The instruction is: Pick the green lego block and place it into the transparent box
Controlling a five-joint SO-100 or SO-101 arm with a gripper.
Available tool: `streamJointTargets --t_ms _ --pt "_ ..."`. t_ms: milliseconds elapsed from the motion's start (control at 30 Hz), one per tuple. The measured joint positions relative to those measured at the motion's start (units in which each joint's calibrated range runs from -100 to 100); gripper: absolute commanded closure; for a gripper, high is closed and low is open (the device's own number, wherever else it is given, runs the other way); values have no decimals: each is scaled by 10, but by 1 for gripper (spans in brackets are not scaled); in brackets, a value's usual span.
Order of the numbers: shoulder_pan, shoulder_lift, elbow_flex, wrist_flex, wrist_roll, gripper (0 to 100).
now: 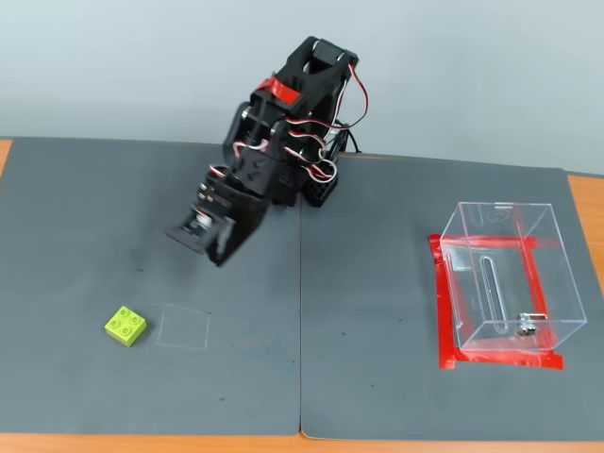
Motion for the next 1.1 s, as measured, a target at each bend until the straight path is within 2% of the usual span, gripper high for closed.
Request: streamJointTargets --t_ms 267,467,567,833,1100 --pt "96 3 -22 0 0 98" --pt "114 70 -31 -49 3 98" --pt "114 120 -66 -71 28 97" --pt "119 254 -200 -74 87 78" --pt "119 358 -303 -76 141 69"
